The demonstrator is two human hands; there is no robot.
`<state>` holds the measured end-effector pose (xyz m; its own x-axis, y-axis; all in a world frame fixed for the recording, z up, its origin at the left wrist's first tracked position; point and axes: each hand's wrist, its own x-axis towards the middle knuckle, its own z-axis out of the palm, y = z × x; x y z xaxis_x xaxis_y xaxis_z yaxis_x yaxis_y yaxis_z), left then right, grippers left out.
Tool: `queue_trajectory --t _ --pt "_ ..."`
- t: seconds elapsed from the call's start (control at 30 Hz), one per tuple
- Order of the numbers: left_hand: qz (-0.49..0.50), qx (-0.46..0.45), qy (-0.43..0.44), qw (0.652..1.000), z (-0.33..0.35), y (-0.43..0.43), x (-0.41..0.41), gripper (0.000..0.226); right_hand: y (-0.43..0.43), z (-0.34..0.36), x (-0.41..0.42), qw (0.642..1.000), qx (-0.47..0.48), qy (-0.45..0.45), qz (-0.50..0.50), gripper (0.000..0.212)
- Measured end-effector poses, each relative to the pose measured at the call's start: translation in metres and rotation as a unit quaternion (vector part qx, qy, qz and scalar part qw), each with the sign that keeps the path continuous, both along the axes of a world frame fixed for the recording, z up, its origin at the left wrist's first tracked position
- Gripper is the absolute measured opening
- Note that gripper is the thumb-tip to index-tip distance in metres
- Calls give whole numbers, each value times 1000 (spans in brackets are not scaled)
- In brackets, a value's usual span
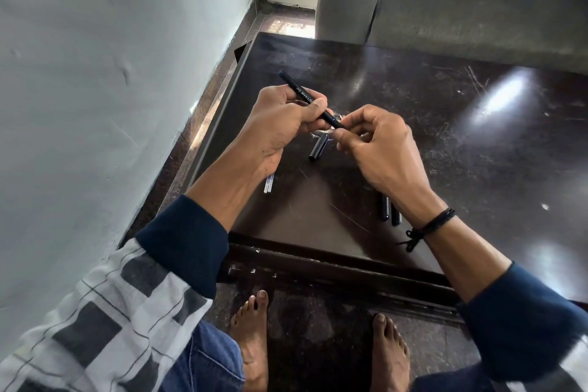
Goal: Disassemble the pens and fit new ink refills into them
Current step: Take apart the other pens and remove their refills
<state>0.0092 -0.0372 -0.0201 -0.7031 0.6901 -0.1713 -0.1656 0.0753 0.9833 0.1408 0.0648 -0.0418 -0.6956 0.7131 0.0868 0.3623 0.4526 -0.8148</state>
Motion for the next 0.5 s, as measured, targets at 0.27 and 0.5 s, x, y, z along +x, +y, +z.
queue_trajectory --t 0.27,0.5 --pt "6 2 -6 1000 1 0 -2 4 1 0 0 1000 -3 5 18 12" --pt "-2 3 -2 1000 -1 0 -1 3 1 -1 0 1000 -8 -11 5 8"
